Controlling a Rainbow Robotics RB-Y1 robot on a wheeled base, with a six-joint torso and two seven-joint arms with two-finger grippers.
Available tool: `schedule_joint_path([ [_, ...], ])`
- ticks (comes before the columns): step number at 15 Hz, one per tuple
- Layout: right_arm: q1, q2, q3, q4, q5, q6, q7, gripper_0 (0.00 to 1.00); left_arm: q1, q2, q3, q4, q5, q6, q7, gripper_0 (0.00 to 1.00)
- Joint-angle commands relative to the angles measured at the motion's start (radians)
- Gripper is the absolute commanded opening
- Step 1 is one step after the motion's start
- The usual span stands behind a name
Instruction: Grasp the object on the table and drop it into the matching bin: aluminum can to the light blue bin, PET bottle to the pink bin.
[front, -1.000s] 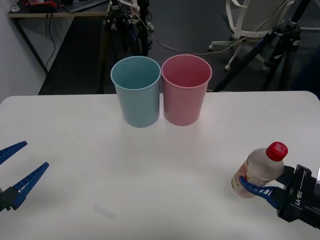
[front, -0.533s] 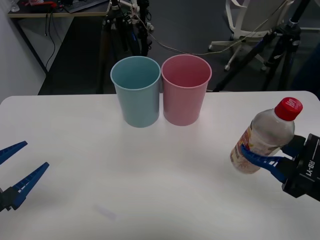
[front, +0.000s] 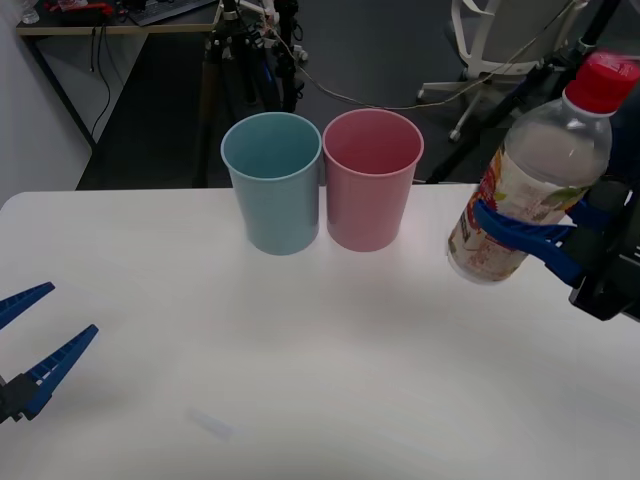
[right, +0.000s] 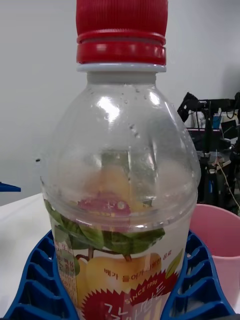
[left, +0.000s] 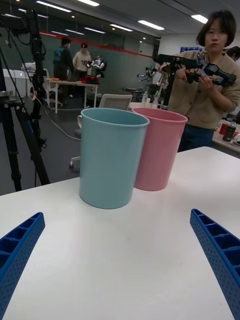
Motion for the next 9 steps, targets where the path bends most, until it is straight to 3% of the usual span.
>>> schedule_joint_path([
  [1,-0.094,-0.074,0.000,-0.006,-0.106,0.068,-0.008,0.00,0.000,0.000,0.000,0.000,0.000,0.000,0.000,1.00],
  [4,-0.210,-0.152,0.024,-0.008,-0.183,0.140,-0.020,0.00,0.000,0.000,0.000,0.000,0.000,0.000,0.000,1.00],
  [9,-0.625,-0.104,0.366,0.126,-0.195,0.202,-0.022,0.00,0.000,0.000,0.000,0.000,0.000,0.000,0.000,1.00],
])
